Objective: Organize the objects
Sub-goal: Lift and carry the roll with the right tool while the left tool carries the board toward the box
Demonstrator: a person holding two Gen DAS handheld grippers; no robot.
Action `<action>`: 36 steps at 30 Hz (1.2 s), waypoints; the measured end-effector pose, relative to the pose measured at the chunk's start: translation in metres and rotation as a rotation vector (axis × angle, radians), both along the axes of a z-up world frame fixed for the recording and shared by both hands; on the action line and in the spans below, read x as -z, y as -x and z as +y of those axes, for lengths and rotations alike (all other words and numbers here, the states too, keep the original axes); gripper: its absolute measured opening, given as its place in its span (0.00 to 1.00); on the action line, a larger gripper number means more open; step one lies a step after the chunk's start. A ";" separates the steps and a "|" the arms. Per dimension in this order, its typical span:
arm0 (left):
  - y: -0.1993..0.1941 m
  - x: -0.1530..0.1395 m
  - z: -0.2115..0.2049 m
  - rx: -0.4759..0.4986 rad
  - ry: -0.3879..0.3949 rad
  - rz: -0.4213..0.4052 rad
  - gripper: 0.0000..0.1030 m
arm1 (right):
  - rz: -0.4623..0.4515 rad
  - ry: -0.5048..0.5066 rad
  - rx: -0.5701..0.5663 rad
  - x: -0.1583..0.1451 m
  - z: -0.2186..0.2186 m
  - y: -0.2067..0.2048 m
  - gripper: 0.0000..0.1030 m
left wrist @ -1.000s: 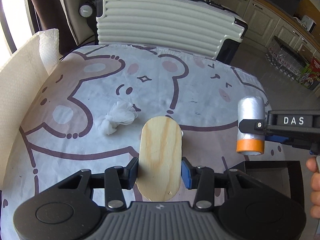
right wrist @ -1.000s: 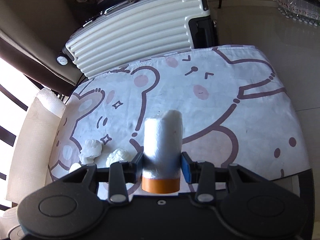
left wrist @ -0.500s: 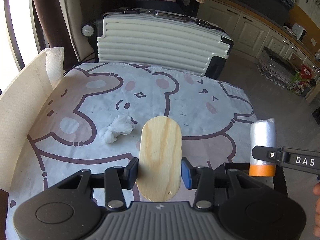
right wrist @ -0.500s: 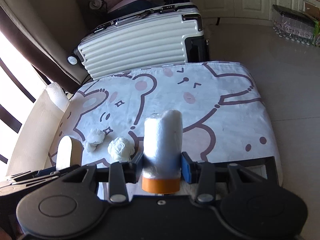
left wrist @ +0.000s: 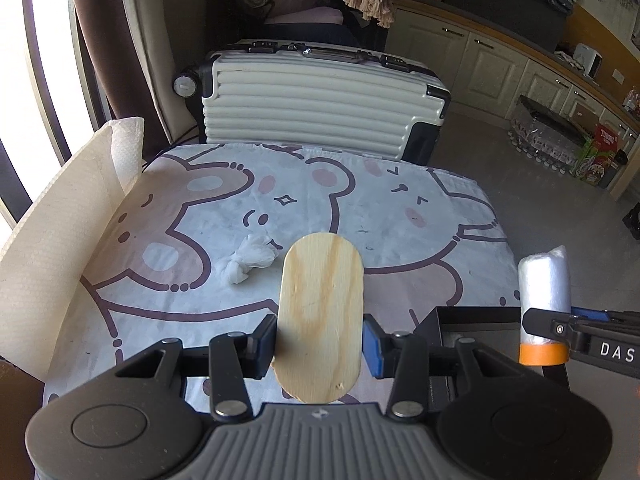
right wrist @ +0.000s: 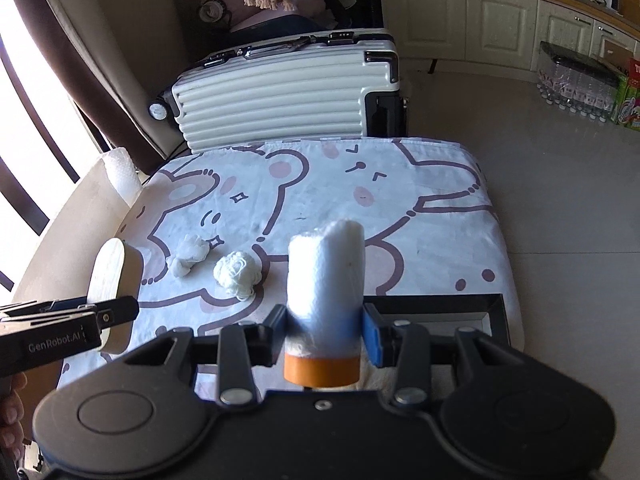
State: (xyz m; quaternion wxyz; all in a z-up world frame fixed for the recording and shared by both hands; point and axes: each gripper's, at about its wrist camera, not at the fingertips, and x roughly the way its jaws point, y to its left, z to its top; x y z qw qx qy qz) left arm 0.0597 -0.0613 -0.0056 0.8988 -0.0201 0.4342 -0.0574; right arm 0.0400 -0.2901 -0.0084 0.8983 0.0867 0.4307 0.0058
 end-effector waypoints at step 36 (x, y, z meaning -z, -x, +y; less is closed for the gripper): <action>0.027 -0.015 -0.002 0.011 -0.014 -0.057 0.44 | -0.046 0.083 -0.024 -0.022 0.009 0.030 0.40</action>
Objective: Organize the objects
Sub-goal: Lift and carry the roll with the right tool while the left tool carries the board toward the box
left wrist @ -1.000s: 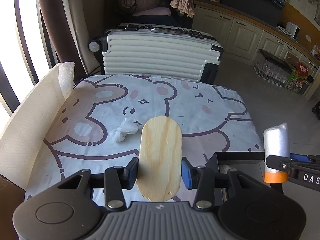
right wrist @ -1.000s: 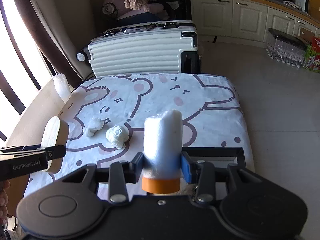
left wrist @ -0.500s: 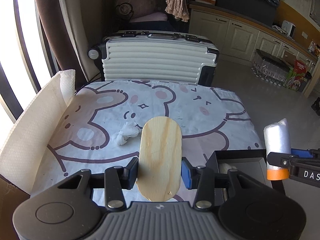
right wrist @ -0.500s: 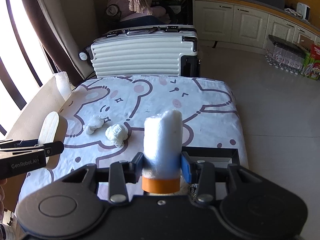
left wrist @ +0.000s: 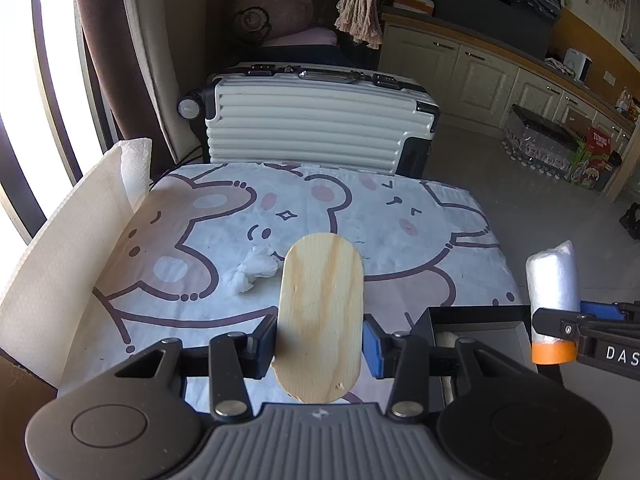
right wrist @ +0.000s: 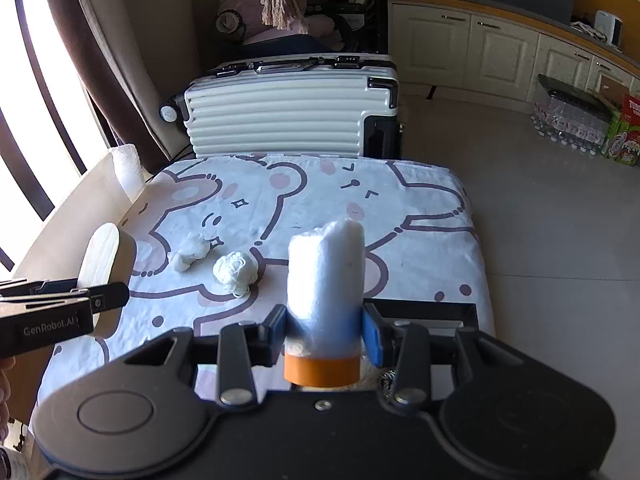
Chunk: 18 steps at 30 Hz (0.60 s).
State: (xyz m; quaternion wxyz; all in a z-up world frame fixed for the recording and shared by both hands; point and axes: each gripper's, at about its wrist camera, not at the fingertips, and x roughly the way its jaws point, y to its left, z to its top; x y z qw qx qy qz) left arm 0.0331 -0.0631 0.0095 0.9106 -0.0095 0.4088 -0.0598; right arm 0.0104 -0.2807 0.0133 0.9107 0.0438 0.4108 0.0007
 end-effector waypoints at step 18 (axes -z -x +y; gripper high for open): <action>0.002 -0.004 -0.022 0.045 0.032 -0.002 0.44 | 0.017 0.042 0.040 -0.004 -0.019 0.011 0.40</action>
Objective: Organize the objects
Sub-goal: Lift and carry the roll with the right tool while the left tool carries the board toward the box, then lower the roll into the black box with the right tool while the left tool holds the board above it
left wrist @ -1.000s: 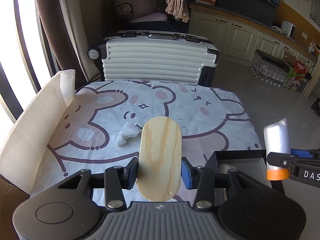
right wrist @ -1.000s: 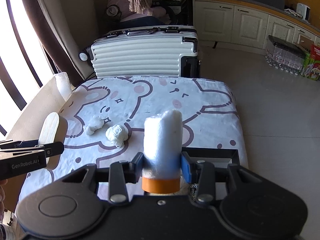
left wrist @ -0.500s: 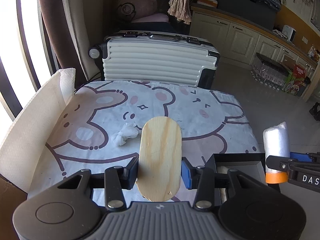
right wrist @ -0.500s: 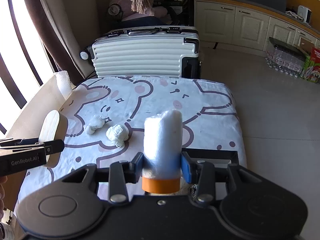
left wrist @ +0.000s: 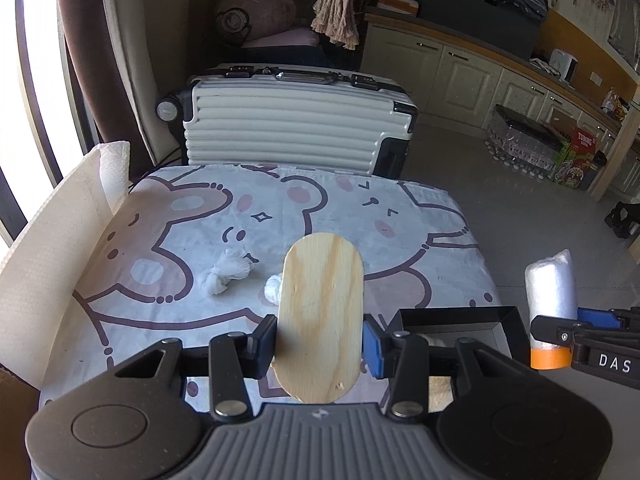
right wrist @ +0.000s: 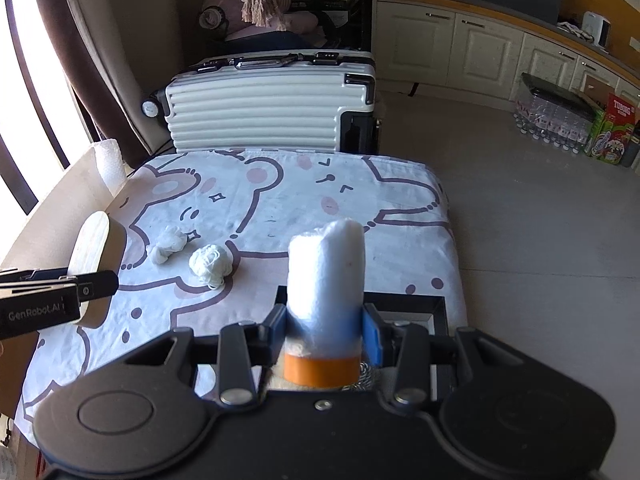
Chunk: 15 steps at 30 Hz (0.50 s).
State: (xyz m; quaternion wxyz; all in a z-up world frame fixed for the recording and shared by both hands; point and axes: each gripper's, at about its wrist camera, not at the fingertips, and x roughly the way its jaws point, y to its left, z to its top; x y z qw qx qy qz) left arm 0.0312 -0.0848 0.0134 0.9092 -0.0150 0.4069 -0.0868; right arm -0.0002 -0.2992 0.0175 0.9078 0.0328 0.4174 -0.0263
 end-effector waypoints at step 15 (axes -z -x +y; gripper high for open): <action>0.000 0.005 -0.061 0.112 0.033 0.006 0.44 | 0.002 -0.010 0.076 0.004 -0.051 0.019 0.40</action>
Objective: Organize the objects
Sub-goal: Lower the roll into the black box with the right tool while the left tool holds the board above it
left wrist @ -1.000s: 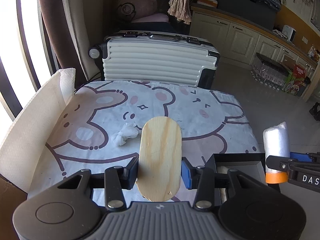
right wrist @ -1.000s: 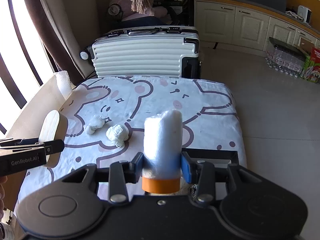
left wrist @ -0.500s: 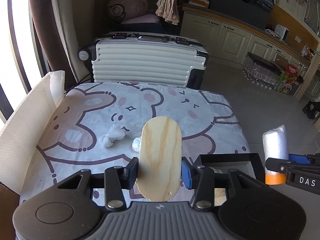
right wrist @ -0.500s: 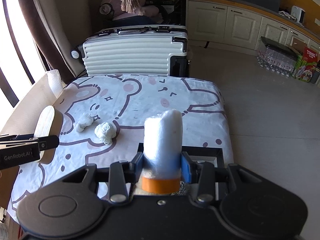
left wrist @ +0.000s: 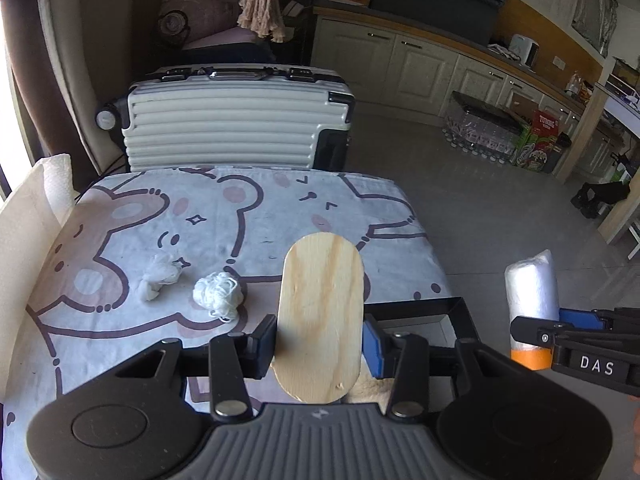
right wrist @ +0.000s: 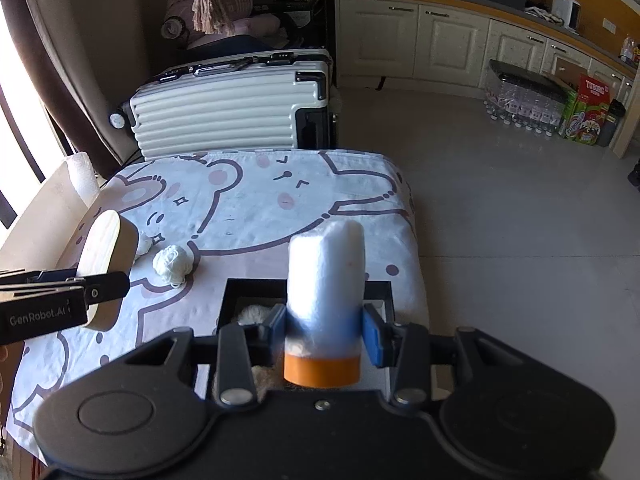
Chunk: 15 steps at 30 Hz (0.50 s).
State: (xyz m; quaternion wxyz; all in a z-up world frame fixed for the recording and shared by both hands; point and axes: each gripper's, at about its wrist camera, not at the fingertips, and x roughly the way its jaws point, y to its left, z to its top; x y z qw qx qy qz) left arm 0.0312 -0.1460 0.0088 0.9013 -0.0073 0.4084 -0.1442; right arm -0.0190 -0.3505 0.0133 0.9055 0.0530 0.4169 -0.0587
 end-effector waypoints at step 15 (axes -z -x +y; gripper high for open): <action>-0.010 0.013 -0.046 0.077 0.039 0.034 0.44 | 0.039 -0.021 0.036 0.018 -0.036 0.005 0.40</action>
